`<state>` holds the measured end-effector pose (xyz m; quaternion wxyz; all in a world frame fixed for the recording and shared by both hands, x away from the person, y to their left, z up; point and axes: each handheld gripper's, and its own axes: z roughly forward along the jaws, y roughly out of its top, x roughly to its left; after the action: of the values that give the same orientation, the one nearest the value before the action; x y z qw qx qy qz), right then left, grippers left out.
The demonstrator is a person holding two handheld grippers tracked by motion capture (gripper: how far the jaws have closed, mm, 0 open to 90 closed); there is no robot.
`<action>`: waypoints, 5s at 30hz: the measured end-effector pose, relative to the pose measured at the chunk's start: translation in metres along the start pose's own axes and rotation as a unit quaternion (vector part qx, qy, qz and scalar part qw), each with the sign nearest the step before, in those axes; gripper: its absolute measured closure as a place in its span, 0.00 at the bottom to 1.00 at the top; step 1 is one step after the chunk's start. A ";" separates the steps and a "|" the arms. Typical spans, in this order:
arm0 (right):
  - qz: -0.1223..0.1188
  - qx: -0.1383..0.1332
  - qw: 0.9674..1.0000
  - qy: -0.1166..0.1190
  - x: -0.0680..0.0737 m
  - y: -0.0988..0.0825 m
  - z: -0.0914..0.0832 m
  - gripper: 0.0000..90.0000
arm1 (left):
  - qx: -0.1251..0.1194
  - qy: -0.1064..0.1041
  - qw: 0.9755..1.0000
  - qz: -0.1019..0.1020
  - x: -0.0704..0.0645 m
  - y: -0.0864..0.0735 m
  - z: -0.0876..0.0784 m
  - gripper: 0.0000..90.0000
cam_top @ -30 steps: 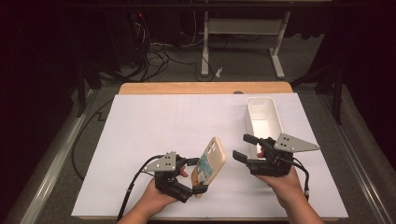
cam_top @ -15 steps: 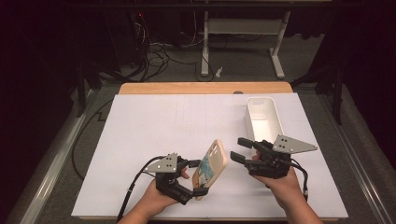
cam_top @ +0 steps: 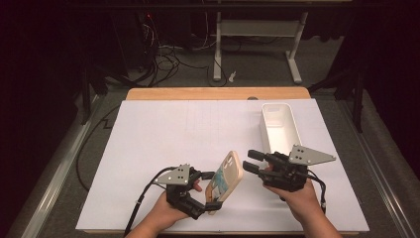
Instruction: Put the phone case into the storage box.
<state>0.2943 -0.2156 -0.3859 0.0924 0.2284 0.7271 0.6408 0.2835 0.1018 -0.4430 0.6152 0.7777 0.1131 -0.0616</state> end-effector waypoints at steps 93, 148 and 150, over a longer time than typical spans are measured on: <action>0.020 0.006 0.997 0.075 0.004 -0.006 0.014 0.96 | 0.016 -0.034 0.999 0.025 -0.008 -0.005 0.016 0.11; 0.020 0.002 0.998 0.064 0.004 -0.004 0.012 0.97 | 0.030 0.032 0.998 0.052 -0.014 -0.005 0.020 0.00; 0.020 0.002 0.998 0.063 0.004 -0.004 0.012 0.97 | 0.030 0.032 0.998 0.052 -0.014 -0.005 0.020 0.00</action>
<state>0.2948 -0.2037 -0.3909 0.0332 0.2022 0.7282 0.6541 0.2694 0.0824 -0.4486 0.5897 0.8025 0.0903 -0.0082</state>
